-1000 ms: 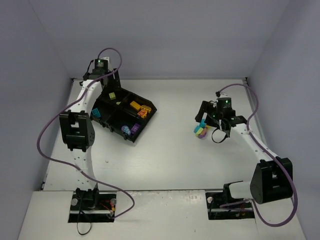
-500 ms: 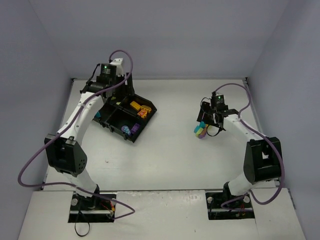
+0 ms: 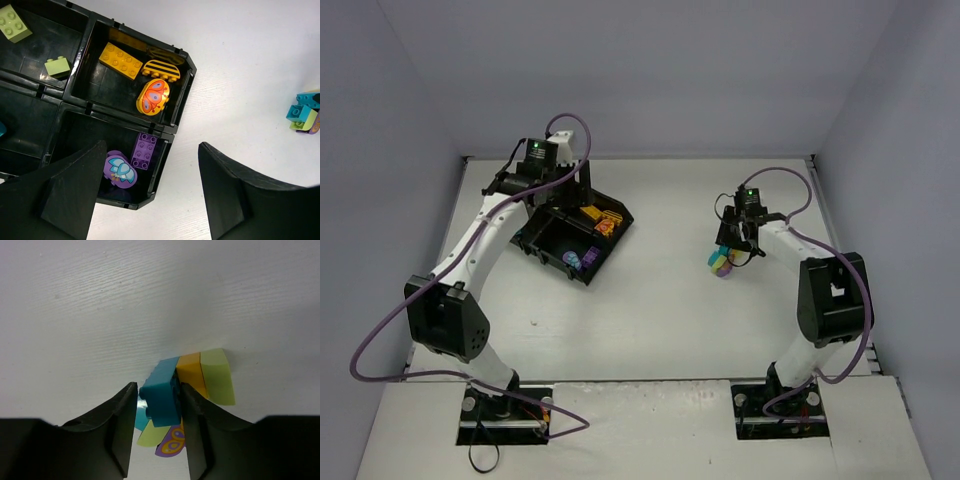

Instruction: Sort the legos into containers by color

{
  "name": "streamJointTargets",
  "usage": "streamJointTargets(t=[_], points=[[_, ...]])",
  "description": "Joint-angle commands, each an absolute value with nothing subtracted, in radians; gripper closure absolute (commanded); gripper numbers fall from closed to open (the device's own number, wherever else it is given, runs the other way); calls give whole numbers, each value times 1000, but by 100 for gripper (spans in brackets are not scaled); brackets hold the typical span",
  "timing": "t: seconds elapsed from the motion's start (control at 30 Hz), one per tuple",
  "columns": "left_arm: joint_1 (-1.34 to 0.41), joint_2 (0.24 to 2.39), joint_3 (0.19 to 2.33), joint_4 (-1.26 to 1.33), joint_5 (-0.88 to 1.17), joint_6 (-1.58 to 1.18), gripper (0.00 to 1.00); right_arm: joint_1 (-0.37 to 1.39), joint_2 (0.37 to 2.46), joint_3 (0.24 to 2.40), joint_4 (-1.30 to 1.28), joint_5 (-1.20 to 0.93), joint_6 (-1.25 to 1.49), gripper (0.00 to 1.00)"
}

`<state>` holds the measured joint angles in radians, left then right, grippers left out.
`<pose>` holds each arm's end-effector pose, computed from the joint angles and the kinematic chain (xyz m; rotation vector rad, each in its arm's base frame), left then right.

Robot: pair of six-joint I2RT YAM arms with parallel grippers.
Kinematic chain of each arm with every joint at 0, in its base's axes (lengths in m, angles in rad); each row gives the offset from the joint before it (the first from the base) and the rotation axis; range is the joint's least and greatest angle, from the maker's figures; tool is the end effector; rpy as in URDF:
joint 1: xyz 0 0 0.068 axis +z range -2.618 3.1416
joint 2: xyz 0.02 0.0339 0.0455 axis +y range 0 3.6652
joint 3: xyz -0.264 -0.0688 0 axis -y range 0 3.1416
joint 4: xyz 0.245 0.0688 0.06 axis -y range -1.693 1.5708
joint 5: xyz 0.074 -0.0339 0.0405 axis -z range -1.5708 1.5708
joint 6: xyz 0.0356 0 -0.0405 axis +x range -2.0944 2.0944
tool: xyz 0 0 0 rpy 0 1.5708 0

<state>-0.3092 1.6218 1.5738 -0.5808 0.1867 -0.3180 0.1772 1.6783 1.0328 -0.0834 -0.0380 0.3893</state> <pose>0.3497 -0.1186 0.3612 0.0969 2.2406 -0.5514 0.3560 0.0651 0.2035 0.2262 2.3111 0.3329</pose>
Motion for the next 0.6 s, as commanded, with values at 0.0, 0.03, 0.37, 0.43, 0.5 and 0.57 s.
streamJointTargets(t=[0.0, 0.03, 0.37, 0.43, 0.5, 0.57], points=[[-311, 1557, 1583, -551, 204, -322, 32, 179, 1674, 1081, -49, -8, 385, 69], [-314, 1555, 1583, -552, 210, -322, 32, 179, 1674, 1084, -48, -11, 385, 78], [-324, 1529, 1574, -512, 302, -322, 32, 179, 1530, 1155, 75, -270, 442, 100], [-322, 1516, 1557, -483, 347, -331, 32, 178, 1508, 1161, 109, -314, 504, 100], [-322, 1503, 1545, -460, 399, -345, 32, 179, 1485, 1172, 158, -373, 544, 100], [-324, 1491, 1525, -419, 452, -366, 32, 179, 1471, 1177, 205, -428, 599, 100]])
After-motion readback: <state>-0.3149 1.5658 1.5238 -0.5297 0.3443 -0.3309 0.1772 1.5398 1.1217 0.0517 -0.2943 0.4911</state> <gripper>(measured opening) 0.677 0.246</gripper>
